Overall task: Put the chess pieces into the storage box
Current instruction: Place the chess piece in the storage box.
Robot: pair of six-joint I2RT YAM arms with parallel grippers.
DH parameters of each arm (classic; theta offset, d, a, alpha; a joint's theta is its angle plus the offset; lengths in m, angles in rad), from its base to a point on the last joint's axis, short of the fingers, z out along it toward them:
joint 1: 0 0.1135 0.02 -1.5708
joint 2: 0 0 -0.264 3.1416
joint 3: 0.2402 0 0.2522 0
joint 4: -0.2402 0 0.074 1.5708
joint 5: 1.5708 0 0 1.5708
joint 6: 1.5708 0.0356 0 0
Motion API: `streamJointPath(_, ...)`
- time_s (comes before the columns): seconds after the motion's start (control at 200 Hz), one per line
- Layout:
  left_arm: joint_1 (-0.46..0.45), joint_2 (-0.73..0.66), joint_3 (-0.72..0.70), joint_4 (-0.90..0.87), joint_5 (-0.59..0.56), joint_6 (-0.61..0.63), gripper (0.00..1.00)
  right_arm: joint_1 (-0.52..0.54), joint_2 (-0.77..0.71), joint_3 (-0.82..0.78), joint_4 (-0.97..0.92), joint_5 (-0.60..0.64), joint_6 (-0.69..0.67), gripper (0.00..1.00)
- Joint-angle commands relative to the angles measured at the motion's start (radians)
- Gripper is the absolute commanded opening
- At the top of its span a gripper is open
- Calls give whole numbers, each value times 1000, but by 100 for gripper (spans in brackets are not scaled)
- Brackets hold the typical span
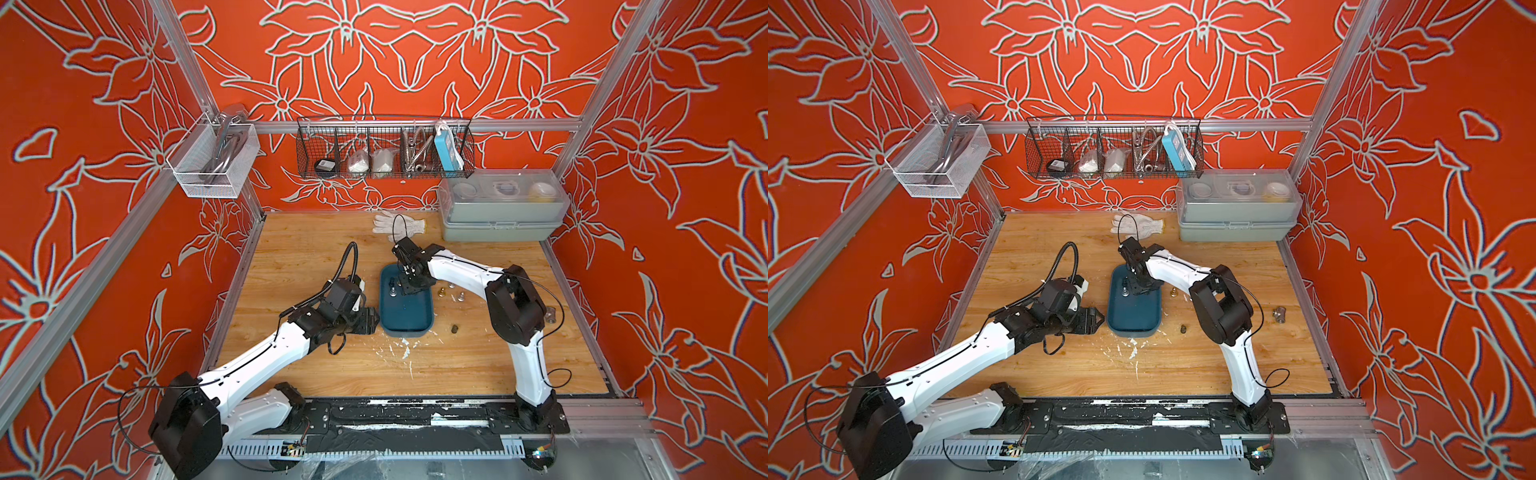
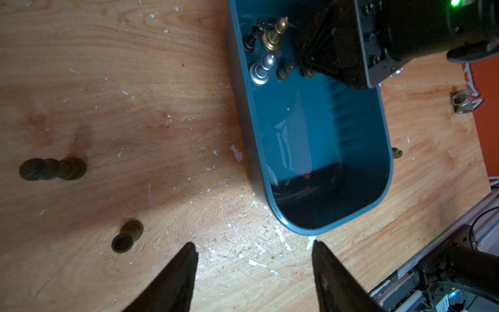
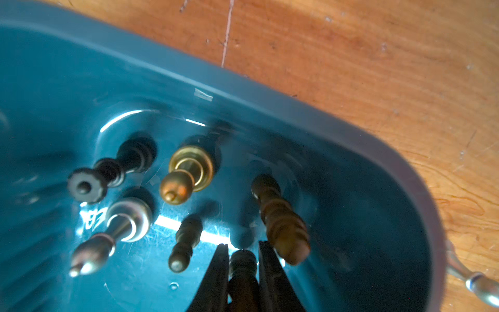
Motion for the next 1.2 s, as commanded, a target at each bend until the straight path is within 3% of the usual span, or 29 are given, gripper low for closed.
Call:
streamJointPath(0.0, 7, 1, -11, 14, -6, 5, 67, 12, 15, 25, -2, -7, 3, 21)
streamJointPath(0.32, 7, 1, -13, 15, -8, 6, 67, 15, 12, 24, -9, -11, 5, 24)
streamJointPath(0.555, 7, 0, -7, 2, -15, 7, 67, 17, -4, 32, -18, -5, 3, 34)
streamJointPath(0.766, 10, -21, 18, -66, -52, -11, 67, 22, -49, 34, -30, 2, -1, 36)
streamJointPath(0.986, 132, -27, 73, -278, -48, -82, 65, 26, -171, 3, -55, 30, -14, 47)
streamJointPath(1.196, 219, 24, 106, -371, -64, -63, 60, 31, -403, -172, 31, 45, -46, 51)
